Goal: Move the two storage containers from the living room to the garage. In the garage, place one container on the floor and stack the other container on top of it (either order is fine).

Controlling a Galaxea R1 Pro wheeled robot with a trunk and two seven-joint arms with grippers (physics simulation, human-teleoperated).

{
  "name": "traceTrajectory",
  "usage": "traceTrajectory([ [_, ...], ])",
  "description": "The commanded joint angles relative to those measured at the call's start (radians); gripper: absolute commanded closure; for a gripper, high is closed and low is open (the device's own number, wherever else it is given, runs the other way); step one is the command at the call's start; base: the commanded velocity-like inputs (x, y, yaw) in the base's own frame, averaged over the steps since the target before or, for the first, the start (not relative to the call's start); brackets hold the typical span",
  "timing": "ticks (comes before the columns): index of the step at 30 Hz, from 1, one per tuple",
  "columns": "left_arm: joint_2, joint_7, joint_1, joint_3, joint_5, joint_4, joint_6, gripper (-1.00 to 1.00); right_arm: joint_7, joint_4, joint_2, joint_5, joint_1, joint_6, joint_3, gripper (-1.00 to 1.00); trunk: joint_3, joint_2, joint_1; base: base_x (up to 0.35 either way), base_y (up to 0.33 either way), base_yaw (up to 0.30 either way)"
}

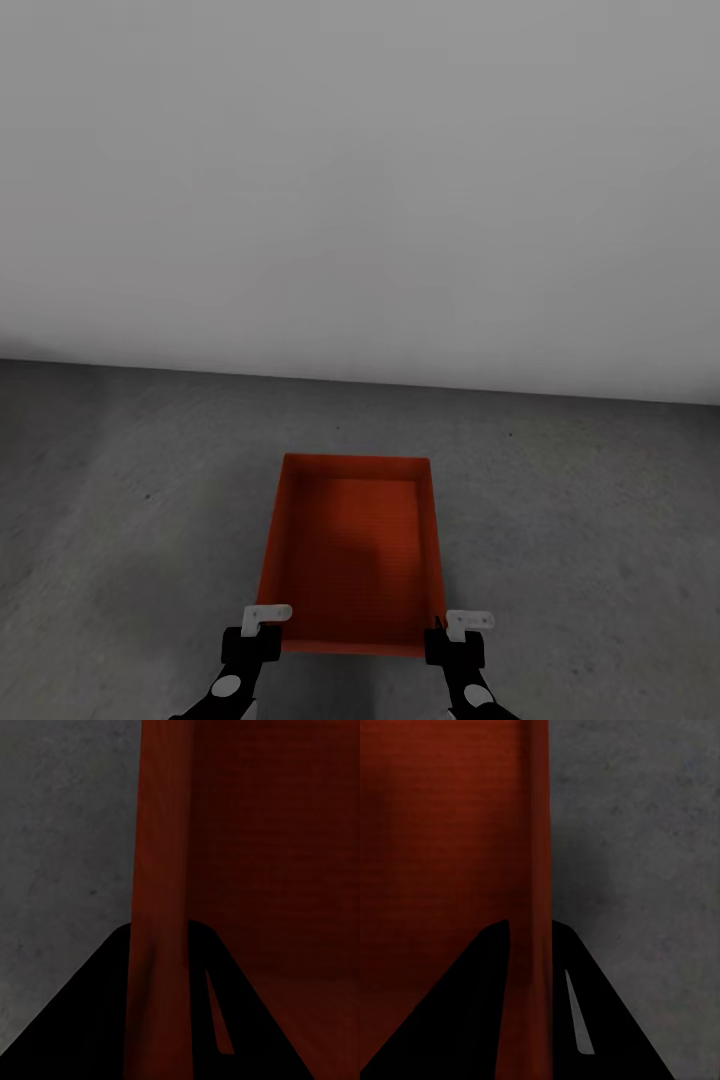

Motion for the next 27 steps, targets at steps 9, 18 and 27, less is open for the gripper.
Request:
traceTrajectory([
  [9, 0.003, 0.012, 0.000, -0.016, 0.003, 0.002, -0.020, 1.00, 0.007, -0.004, 0.000, -0.064, -0.001, -0.033, 0.052, 1.00, -0.001, 0.000, 0.000, 0.000, 0.000, 0.000],
  [18, 0.003, 0.018, 0.000, -0.033, 0.003, 0.003, -0.024, 1.00, -0.009, 0.012, -0.005, -0.261, -0.002, -0.052, 0.244, 1.00, -0.001, 0.000, 0.000, 0.000, 0.000, 0.000],
  [27, 0.003, 0.025, 0.000, -0.044, 0.003, 0.003, -0.024, 1.00, -0.020, 0.014, -0.015, -0.440, -0.001, -0.065, 0.421, 1.00, -0.001, 0.000, 0.000, 0.000, 0.000, 0.000],
])
